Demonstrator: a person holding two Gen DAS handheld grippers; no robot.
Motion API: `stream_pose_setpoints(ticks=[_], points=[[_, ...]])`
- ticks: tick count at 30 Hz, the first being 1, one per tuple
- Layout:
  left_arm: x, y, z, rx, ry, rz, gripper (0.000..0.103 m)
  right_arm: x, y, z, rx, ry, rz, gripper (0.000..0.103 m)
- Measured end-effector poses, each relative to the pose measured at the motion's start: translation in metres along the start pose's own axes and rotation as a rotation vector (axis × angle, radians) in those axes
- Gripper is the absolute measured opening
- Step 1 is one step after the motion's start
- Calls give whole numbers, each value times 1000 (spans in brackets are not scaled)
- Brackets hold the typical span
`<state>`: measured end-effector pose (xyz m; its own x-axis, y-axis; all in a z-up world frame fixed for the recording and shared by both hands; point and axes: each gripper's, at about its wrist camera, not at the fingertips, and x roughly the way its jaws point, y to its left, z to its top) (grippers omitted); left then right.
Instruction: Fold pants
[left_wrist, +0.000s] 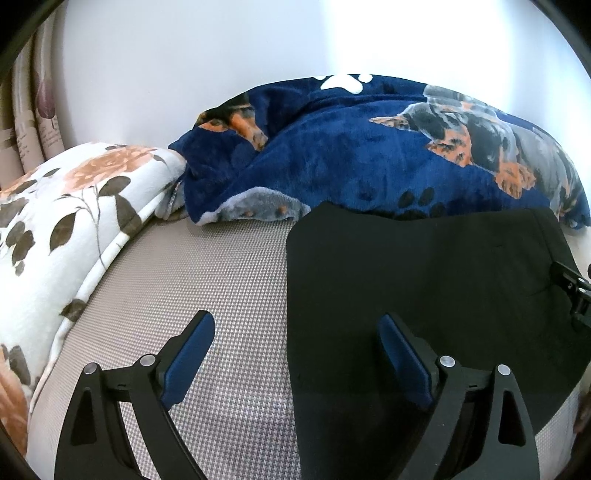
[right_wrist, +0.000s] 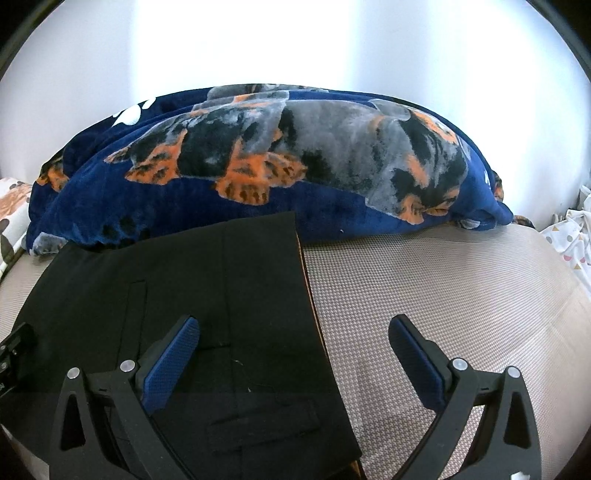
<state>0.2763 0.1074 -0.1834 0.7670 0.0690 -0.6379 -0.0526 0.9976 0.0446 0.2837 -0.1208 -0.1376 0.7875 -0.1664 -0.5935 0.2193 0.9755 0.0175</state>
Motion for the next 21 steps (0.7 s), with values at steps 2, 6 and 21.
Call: stream_pose_setpoints(ticks=[2,6,21], points=[[0,0,0,0,0,-1,91,6,-8,4,-4,2,4,102],[0,0,0,-1,-4,-1,92,6,-8,4,-9,-1,5,102],[-3,1,2,-1,-13,2,94,7,-10,5,-23,-6,12,102]])
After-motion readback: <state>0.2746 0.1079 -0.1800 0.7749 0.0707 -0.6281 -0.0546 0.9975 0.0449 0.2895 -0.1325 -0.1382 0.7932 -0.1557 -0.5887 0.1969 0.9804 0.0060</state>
